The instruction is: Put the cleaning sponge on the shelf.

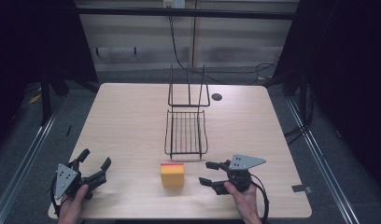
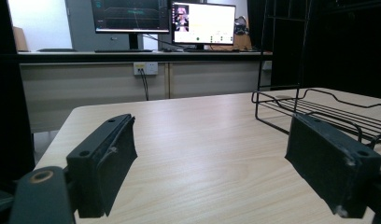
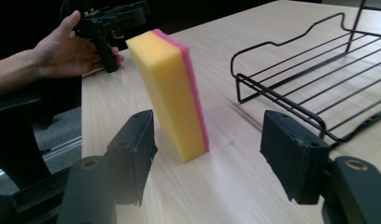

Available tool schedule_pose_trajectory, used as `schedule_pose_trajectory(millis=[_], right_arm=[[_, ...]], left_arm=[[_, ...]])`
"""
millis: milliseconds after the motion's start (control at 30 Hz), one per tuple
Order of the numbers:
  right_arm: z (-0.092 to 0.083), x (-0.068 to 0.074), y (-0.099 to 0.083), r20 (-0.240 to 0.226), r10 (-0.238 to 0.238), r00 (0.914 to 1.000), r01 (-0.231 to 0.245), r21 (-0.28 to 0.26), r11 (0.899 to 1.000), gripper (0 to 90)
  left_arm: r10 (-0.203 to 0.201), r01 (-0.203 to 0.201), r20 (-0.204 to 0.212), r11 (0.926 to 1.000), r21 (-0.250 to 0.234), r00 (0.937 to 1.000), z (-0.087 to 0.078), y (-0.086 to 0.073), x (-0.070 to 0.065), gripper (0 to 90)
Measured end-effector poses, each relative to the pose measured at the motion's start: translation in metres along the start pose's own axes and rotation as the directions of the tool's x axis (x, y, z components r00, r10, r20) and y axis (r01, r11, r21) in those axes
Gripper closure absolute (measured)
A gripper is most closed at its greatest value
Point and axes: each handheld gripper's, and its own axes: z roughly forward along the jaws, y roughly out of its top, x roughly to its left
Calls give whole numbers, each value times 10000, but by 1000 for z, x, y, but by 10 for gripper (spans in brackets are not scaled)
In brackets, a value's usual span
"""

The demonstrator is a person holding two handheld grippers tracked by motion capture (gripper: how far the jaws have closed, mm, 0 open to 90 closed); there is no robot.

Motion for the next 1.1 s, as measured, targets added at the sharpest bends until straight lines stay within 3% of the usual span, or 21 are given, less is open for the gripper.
schedule_pose_trajectory(millis=[300,333,1100], right_arm=[[12,4,10,-537,-310,9981,317,129,9994,356],[15,5,13,-766,-385,9963,394,97,9992,360],[42,3,37,-1736,-706,9823,774,327,9965,332]], left_arm=[[3,-3,0,10000,5,10000,0,0,0,156],[2,-2,4,10000,20,10000,0,0,0,156],[2,-2,1,10000,4,10000,0,0,0,156]])
